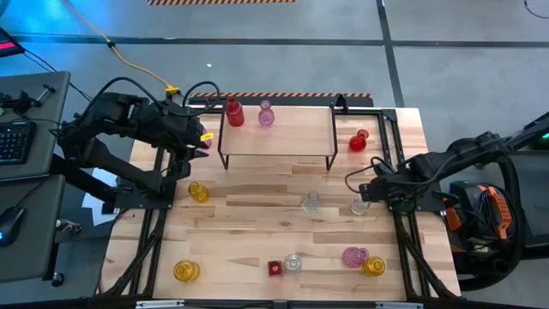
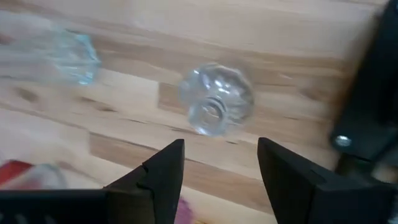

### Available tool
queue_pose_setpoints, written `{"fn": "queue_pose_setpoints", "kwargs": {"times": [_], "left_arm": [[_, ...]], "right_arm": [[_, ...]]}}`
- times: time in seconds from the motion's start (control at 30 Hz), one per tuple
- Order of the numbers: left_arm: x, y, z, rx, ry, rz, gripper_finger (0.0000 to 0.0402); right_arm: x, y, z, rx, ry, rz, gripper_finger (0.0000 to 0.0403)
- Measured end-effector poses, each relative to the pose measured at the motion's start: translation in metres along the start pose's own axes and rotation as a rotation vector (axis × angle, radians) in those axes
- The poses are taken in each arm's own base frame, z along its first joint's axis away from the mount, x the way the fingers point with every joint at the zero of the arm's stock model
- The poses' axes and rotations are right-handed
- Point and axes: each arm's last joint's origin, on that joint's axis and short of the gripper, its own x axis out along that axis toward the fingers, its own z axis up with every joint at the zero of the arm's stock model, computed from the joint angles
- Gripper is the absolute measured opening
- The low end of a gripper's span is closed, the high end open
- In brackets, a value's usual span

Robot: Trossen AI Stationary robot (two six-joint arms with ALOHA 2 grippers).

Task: Sort vases onto shelf
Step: Put the top right transparent vase on the shelf

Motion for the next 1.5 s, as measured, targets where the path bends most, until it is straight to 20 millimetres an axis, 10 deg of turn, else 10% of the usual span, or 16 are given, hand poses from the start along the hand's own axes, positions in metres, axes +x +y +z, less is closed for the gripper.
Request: {"fn": "queue_pose_setpoints", "kwargs": {"times": [1.5], "left_arm": [[0.0, 0.0, 0.004, -0.004, -0.045, 0.0, 0.009]], "right_arm": [[0.024, 0.013, -0.003, 0.08, -0.034, -0.129, 0.0185]]}}
